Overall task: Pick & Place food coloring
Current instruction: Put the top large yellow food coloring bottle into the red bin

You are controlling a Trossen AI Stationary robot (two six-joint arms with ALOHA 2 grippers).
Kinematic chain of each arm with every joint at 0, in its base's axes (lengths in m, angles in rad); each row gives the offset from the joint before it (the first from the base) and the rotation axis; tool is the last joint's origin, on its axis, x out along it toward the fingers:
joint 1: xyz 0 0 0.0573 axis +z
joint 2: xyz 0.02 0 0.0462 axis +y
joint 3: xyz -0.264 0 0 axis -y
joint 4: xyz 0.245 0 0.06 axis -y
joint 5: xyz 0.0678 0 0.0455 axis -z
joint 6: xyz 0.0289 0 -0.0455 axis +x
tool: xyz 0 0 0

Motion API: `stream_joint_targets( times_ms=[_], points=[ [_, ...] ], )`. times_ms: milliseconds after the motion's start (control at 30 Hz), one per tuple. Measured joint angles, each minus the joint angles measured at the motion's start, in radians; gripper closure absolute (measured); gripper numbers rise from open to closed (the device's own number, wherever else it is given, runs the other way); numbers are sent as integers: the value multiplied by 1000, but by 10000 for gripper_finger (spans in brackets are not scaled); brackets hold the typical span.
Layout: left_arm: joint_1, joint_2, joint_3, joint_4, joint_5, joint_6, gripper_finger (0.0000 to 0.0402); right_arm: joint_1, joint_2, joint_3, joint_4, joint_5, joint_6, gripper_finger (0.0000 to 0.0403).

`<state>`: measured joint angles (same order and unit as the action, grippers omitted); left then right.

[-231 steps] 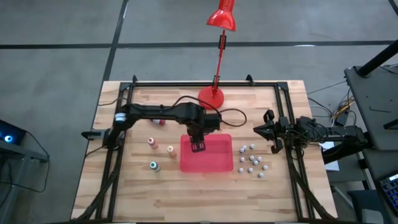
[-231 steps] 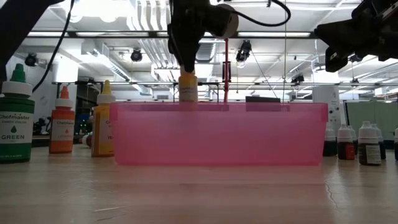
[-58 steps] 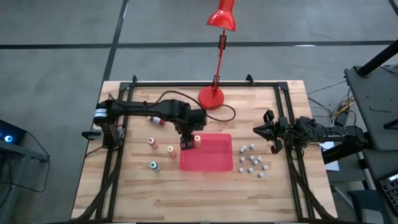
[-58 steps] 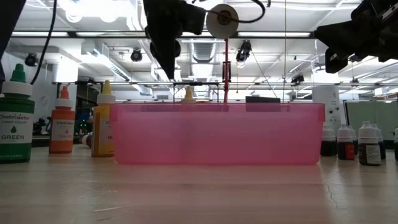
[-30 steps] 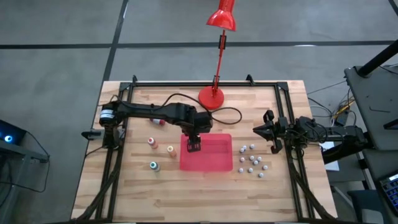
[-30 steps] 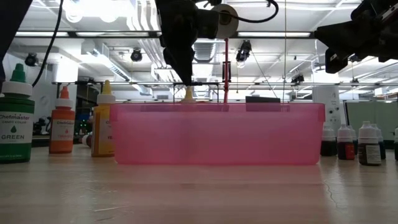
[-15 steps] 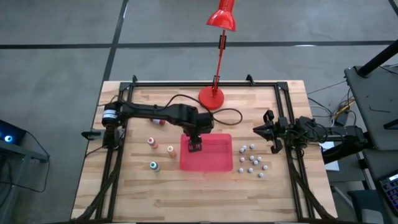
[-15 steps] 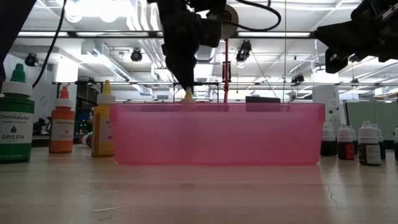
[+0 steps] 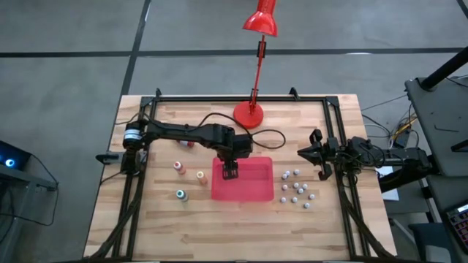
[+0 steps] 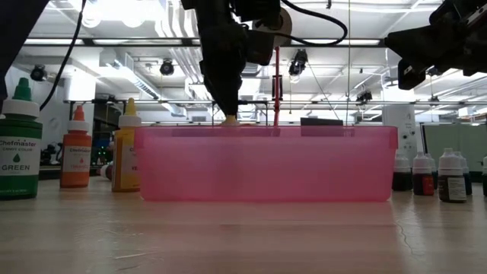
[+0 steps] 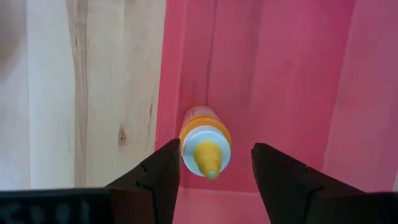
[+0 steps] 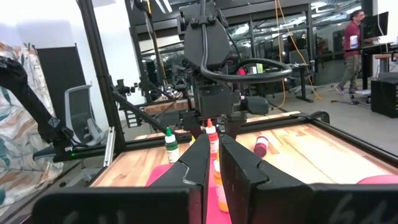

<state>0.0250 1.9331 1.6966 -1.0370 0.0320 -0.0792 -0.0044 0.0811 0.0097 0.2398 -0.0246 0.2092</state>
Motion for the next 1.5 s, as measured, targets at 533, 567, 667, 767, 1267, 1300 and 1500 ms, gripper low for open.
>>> stream_joint_targets(
  times_ms=[533, 567, 667, 767, 1267, 1300, 1500],
  points=[
    [6, -3, 14, -34, -7, -21, 232, 0, 0, 0, 0, 0, 0, 374],
    [6, -4, 19, -41, -7, -23, 232, 0, 0, 0, 0, 0, 0, 374],
    [6, -4, 38, -73, -12, -25, 232, 0, 0, 0, 0, 0, 0, 374],
    [6, -8, 67, -116, -25, -32, 232, 0, 0, 0, 0, 0, 0, 374],
    [6, -30, 66, -92, -41, -44, 232, 0, 0, 0, 0, -1, 0, 374],
    [6, -28, 62, -85, -41, -45, 232, 0, 0, 0, 1, -1, 0, 374],
    [8, -27, 29, -19, -41, -42, 232, 0, 0, 0, 1, -1, 24, 374]
  ],
)
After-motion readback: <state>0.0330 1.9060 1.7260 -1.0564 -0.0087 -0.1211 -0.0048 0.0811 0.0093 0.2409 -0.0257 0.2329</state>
